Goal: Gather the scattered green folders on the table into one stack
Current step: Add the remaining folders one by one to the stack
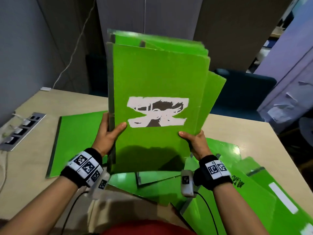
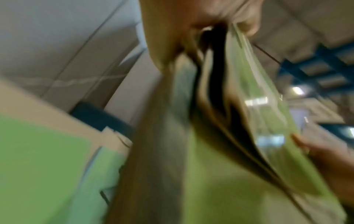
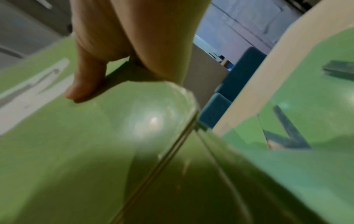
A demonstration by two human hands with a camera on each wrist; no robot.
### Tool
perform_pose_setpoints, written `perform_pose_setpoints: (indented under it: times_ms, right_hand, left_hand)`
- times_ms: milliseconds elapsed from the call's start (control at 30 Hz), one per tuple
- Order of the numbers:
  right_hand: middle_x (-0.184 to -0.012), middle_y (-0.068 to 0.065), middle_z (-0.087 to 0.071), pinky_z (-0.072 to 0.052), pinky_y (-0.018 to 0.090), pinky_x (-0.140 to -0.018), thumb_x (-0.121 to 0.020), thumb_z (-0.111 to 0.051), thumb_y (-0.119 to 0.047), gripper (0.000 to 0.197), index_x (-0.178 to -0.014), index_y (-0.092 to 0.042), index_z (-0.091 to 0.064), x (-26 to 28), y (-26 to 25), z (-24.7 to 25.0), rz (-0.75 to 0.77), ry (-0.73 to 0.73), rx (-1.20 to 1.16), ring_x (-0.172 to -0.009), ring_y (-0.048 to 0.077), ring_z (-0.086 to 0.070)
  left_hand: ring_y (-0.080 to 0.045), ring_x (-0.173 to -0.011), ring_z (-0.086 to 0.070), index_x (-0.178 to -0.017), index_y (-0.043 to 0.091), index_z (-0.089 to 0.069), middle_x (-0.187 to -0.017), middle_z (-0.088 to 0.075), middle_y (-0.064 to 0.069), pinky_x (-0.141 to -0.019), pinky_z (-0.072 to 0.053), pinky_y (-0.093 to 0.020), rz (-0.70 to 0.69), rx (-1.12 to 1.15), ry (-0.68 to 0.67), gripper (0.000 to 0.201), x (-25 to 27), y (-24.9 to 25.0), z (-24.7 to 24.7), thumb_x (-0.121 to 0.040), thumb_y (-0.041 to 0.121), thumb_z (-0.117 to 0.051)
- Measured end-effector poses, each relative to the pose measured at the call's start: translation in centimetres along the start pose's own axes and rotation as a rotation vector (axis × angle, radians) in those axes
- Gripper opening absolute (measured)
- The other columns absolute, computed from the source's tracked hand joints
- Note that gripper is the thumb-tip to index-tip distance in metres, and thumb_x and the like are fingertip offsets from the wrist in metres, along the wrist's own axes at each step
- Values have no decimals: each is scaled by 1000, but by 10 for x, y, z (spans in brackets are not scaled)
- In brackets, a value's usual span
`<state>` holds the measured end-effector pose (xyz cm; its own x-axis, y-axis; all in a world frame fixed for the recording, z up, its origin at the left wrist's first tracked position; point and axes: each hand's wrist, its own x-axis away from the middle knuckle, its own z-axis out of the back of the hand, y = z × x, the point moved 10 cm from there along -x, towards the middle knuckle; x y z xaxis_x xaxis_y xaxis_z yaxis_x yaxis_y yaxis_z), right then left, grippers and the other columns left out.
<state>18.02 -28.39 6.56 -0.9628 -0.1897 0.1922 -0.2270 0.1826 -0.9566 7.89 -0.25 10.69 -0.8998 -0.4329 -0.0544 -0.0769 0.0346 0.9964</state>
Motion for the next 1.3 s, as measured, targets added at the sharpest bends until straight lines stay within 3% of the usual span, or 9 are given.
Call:
perform_pose_setpoints:
  times_ms: [167,300,467,600,700,833,933,1100,1300]
  right_hand:
    - [-87,-2,-75,-57,24,-72,-55,-81,-3,58,-107,-7,-55,2,-15,-16,56,-182,141,-83,13,-71]
    - [-76,-12,-75,-55,16,-66,-68,-63,21,46,-96,-14,-56,10,-18,-23,97,-249,178,-75,3,-70]
    - [-82,-12,-75,-53,15,-68,-58,-75,-6,46,-98,-16,-55,13,-16,-26,100,-269,177,-80,3,-69]
    - [-83,-12,-75,-53,16,-70,-54,-85,-8,54,-99,-18,-56,14,-4,-28,88,-269,164,-82,2,-69]
    - [-78,-11,-75,-54,15,-68,-29,-89,-40,74,-92,-17,-59,17,3,-28,80,-222,95,-77,3,-70]
    - [-70,-12,-74,-54,14,-63,-52,-83,-7,42,-86,-15,-60,21,-10,-29,115,-183,47,-68,2,-70]
    - [-67,-14,-73,-53,13,-61,-72,-63,18,36,-86,-15,-57,18,-17,-24,118,-162,52,-66,-1,-68]
    - [-72,-10,-74,-56,19,-69,-63,-75,0,34,-89,-14,-60,18,7,-16,61,-105,67,-72,5,-70]
    - [-71,-4,-72,-57,25,-73,-72,-62,17,34,-84,-14,-61,15,-18,-22,103,-47,-6,-67,9,-68]
  left_hand:
    - [4,-82,-66,-114,6,-48,-86,-73,19,-78,-53,-16,-115,-13,45,106,2,12,5,-37,73,-75]
    - [-26,-124,-51,-135,3,-32,-133,-52,-18,-105,-42,-45,-157,-5,91,125,12,19,10,-41,72,-76]
    - [8,-104,-50,-112,35,-34,-110,-46,12,-100,-39,-41,-303,-57,76,84,17,50,4,-47,73,-71]
    - [-34,-117,-52,-124,8,-40,-120,-54,-17,-103,-40,-56,-211,-61,62,106,13,17,9,-44,68,-77]
    - [-10,-90,-67,-113,-1,-52,-98,-69,-2,-87,-54,-30,-121,-78,50,101,13,-11,4,-39,61,-80]
    - [9,-72,-65,-107,2,-55,-75,-70,29,-68,-52,-8,-136,-104,74,49,5,-15,6,-65,12,-77]
    - [13,-70,-64,-98,9,-57,-71,-67,34,-67,-51,-6,-160,-111,86,28,1,-12,7,-75,-4,-66]
    - [16,-69,-62,-95,16,-58,-69,-66,37,-65,-49,-2,-118,-142,35,32,4,-42,-1,-75,-7,-65]
    - [22,-64,-58,-86,32,-56,-68,-66,33,-63,-46,1,-46,-129,-76,39,-14,-53,-9,-76,-5,-64]
